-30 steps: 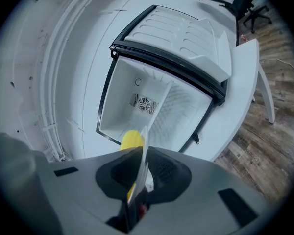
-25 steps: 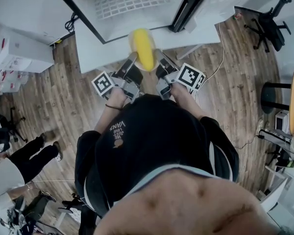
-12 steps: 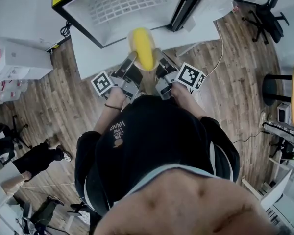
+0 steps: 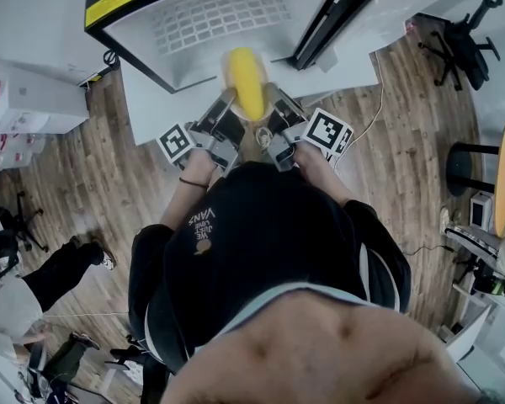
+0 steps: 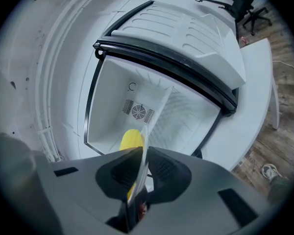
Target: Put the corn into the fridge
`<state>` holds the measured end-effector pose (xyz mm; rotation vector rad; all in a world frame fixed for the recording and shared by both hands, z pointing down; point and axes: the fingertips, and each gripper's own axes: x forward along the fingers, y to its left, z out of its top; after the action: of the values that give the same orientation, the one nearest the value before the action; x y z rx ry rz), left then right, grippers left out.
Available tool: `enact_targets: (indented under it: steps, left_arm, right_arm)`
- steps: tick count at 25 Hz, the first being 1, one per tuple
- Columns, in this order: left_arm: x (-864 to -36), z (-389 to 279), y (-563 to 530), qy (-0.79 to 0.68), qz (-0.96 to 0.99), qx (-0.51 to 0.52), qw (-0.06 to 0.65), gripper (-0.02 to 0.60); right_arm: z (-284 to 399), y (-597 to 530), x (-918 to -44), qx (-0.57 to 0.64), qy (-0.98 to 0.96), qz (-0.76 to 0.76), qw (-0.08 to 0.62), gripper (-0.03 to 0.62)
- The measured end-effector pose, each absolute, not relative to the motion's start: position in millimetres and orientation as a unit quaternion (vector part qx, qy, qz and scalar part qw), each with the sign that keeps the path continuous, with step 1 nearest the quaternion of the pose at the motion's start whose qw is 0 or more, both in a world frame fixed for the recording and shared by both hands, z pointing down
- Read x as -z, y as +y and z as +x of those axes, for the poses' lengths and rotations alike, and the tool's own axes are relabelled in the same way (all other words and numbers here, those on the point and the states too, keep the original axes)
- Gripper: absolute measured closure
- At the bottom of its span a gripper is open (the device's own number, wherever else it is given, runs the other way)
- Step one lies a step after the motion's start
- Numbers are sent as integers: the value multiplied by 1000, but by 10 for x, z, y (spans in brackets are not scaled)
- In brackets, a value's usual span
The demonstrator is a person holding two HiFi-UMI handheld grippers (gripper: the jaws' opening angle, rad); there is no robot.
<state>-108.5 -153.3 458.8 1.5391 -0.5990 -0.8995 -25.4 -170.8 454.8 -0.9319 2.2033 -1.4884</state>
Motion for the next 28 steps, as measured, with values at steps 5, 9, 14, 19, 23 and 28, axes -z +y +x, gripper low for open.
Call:
enact_targets:
  steps: [5,9,14,19,23,28]
  left_arm:
    - [-4548,-1047,-1719,-260,664,390,582,505]
    - [-4522,-1016,-1791,-261,667,392,578,505]
    - [-4526,-936,-1928,-265,666,394,576,505]
    - [-4492,-1020,-2139,-270,664,396,573,505]
    - [-4491,-1033,-2311,-275,664,397,570,505]
    - [-4510,-1034,-2521,-280,661,399,571,505]
  right_arm:
    - [-217,-1907,-4501,518,777,-319,160,568]
    - [-188,-1985,-4488,517,780,-314,162,568]
    - [-89,-2117,-4517,524,775,-315,160,568]
    - [-196,-2349,-4467,523,780,-301,166,568]
    - [-209,-2527,-4469,524,781,-297,167,568]
    - [-188,-2736,-4521,529,776,-305,156,568]
